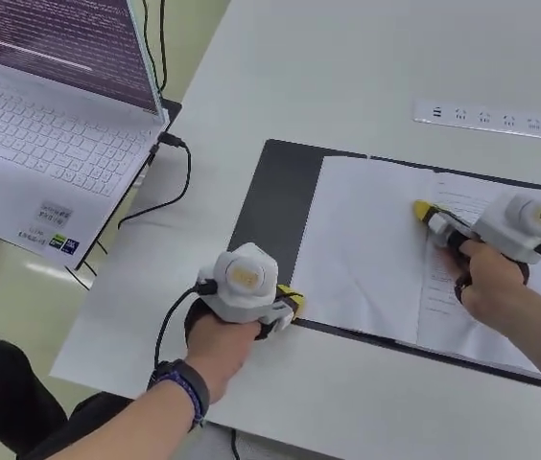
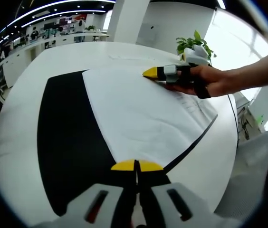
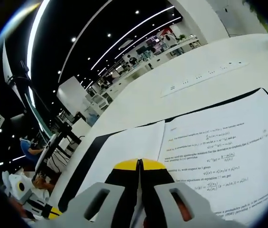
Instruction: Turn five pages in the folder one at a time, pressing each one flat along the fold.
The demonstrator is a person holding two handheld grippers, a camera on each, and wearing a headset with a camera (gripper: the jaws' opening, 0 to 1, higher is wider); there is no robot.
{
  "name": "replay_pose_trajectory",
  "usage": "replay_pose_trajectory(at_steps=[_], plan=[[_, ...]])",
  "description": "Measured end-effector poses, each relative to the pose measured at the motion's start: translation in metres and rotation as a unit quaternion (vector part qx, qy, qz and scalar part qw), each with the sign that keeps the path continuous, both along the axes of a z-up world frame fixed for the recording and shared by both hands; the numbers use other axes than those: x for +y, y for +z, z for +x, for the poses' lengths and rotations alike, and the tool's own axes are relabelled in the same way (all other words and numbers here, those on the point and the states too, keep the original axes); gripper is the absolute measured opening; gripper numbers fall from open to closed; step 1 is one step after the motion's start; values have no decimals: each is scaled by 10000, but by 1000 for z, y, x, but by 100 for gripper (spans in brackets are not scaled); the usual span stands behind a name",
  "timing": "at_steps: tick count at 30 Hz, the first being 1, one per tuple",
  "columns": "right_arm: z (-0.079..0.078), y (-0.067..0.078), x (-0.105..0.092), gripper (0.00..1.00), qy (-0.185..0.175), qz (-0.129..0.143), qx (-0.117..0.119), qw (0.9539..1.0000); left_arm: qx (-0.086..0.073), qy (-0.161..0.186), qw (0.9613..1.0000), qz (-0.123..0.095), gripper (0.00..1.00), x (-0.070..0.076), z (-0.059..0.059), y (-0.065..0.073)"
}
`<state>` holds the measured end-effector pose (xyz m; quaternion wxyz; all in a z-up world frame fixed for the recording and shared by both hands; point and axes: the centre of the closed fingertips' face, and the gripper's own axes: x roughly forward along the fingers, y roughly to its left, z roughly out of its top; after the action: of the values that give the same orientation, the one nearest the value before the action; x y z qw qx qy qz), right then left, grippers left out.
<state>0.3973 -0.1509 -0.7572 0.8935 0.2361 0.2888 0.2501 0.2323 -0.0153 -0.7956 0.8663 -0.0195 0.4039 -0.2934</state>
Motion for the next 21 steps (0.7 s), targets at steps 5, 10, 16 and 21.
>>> replay_pose_trajectory(at_steps=[5,10,16,21], plan=[[-7,-3,-6,0,-2,15,-8,10000,-19,2,10000,-7,0,0,0,0],[-22,-6,-10,0,4,75,-5,10000,-36,46,10000,-10,0,-1,0,0],[-43,-8,-11,0,57,124,-5,9999,37,72,10000,-53,0,-1,-1,1],[-56,-8,-14,0,1,151,36,9999,32,63,10000,-47,0,-1,-2,2]])
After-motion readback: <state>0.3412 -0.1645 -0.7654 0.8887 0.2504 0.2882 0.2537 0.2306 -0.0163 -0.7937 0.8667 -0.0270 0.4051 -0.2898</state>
